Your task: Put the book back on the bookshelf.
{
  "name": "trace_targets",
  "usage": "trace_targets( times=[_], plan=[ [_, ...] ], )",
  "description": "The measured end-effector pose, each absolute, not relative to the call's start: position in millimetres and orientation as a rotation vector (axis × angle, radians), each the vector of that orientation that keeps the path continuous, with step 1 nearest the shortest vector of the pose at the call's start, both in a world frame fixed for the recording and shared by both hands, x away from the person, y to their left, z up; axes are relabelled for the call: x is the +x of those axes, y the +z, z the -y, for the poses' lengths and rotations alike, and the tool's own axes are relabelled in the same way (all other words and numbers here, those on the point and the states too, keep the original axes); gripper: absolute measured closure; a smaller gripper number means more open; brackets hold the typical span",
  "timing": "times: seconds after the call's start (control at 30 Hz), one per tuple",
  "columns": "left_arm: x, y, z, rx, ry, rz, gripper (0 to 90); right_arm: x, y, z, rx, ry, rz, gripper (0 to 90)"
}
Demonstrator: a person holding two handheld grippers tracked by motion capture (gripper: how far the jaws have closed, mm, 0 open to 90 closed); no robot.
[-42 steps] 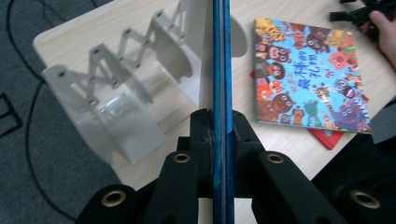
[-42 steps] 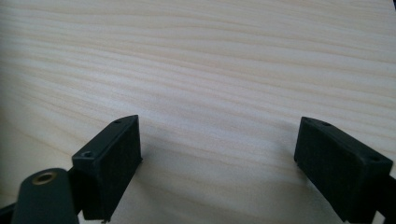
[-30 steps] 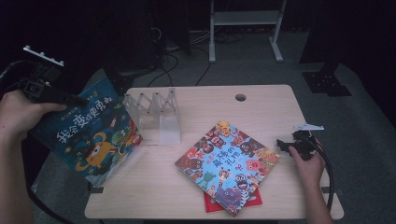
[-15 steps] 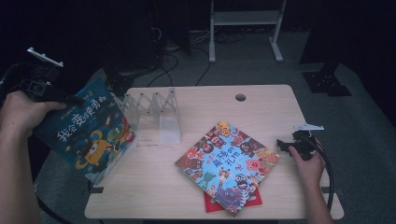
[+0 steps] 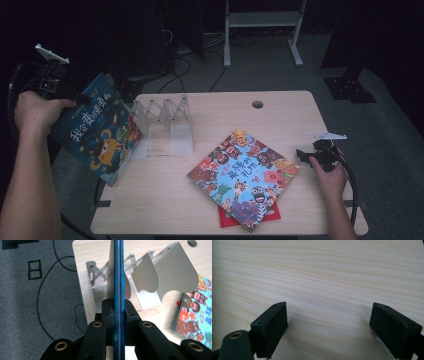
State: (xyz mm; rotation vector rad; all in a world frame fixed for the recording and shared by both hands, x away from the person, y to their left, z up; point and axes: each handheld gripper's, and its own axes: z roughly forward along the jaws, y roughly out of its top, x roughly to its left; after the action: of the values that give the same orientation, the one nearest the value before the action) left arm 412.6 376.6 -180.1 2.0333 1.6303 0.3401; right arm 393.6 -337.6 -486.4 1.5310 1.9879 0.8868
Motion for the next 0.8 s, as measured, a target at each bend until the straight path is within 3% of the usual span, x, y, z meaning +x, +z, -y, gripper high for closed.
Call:
trace_targets(
  times=[0.5, 0.8],
  plan=[
    [442, -195, -381, 1.913, 0.357, -1.804, 82.4, 394, -486, 338, 1.528, 0.887, -1.99, 13.7],
    [442, -196, -386, 1.915, 0.375, -1.792, 81.7, 394, -486, 338, 1.529, 0.887, -1.989, 13.7]
  ],
)
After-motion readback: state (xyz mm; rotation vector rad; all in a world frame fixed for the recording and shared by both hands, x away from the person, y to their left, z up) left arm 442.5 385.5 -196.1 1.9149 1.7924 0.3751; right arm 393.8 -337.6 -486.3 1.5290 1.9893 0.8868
